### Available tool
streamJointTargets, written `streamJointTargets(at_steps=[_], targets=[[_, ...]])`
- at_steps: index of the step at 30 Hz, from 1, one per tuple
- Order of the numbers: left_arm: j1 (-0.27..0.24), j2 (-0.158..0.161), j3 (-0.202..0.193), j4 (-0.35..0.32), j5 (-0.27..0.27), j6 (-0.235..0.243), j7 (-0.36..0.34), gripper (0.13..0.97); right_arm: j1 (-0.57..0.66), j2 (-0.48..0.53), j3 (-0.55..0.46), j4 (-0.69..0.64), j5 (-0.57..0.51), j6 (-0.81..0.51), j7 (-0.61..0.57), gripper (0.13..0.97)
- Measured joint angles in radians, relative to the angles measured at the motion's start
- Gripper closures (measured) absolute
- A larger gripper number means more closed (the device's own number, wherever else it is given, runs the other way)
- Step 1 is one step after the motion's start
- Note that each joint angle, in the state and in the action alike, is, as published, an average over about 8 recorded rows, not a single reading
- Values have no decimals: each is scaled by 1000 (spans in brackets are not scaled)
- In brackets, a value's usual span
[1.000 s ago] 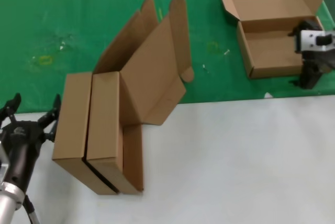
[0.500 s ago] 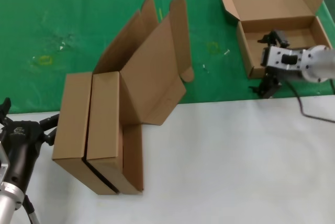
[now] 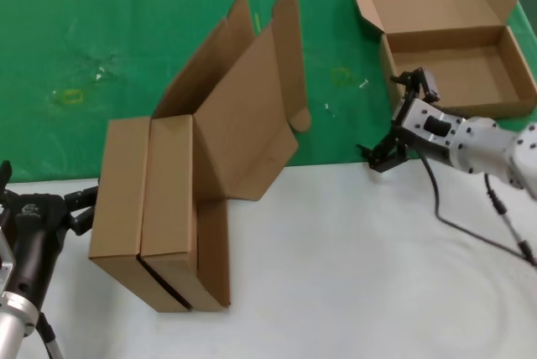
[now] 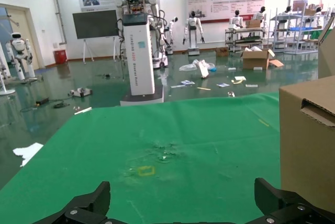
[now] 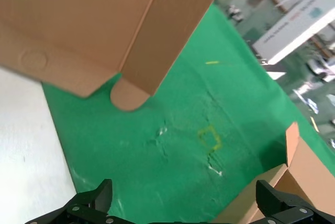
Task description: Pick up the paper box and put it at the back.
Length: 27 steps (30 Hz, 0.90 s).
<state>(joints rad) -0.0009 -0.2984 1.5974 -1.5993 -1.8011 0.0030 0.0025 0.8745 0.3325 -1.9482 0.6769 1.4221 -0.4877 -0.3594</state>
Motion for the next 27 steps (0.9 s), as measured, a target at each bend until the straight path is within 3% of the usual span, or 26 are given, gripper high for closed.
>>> streamJointTargets(at_steps=[12,27], targets=[[0,0,1,0,0,-1,-1,132,-241,-9,96,254,104,134,99,129],[1,-1,2,0,1,-2,-2,132,-540,-20,215,569,233,301,222,129]])
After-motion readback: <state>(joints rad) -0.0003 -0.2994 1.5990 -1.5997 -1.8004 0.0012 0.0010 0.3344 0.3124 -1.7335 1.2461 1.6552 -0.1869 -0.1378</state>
